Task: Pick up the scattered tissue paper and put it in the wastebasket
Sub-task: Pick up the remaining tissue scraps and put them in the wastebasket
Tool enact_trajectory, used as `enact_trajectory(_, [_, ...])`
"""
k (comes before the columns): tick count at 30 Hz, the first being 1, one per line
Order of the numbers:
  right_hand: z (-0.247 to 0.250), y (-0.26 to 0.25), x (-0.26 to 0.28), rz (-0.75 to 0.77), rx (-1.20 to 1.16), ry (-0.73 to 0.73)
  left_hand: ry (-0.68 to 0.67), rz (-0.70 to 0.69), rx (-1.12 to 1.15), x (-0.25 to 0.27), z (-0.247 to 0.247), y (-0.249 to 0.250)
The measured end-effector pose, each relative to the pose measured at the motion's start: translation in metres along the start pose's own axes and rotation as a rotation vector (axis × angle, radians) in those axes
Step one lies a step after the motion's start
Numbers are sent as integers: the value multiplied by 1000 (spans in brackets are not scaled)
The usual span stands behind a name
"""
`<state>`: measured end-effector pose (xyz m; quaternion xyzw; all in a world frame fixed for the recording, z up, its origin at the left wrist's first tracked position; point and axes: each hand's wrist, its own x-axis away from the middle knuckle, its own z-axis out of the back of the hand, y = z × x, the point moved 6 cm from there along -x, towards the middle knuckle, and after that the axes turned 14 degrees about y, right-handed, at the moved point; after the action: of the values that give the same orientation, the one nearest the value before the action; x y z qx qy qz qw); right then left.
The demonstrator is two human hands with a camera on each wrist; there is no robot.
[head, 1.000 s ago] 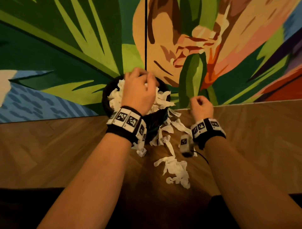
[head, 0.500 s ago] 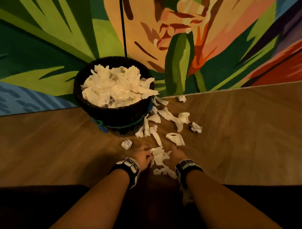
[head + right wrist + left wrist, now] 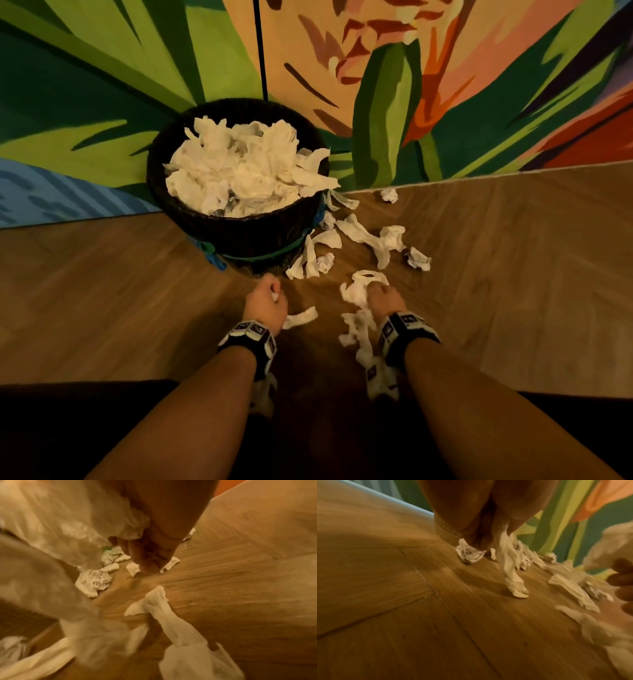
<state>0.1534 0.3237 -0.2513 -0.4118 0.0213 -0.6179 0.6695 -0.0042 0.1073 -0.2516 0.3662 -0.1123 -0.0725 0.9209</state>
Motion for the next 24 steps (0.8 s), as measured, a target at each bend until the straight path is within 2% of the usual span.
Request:
enact_trajectory(2, [5, 1, -4, -77, -141, 48, 46, 23, 61, -4, 7, -3])
enact_trajectory(6, [5, 5, -7, -134, -302, 37, 85, 64, 131, -6, 13, -15])
enact_trajectory(9, [14, 2, -12, -9, -165, 144, 180, 101, 138, -9, 24, -25])
enact_trajectory(11, [17, 0, -12, 44, -116, 171, 259, 109, 139, -12, 31, -24])
enact_trajectory(12, [16, 0, -11, 68, -77, 167, 257, 108, 123, -13, 32, -22])
enact_trajectory(14, [10, 3, -7, 116, 42, 96, 148, 110, 23, -12, 24, -19])
enact_trajectory(18, [-15, 27, 5, 209, 406, -197, -96, 154, -125, 0, 1, -32])
enact_trajectory(20, [-24, 39, 5, 273, 580, -244, -127, 115, -161, 1, -4, -36])
enact_trajectory(22, [-26, 44, 6, 264, 638, -251, -122, 74, -168, 0, -6, -35])
enact_trajectory(24, [-24, 43, 6, 259, 672, -249, -149, 95, -188, -1, -9, -33])
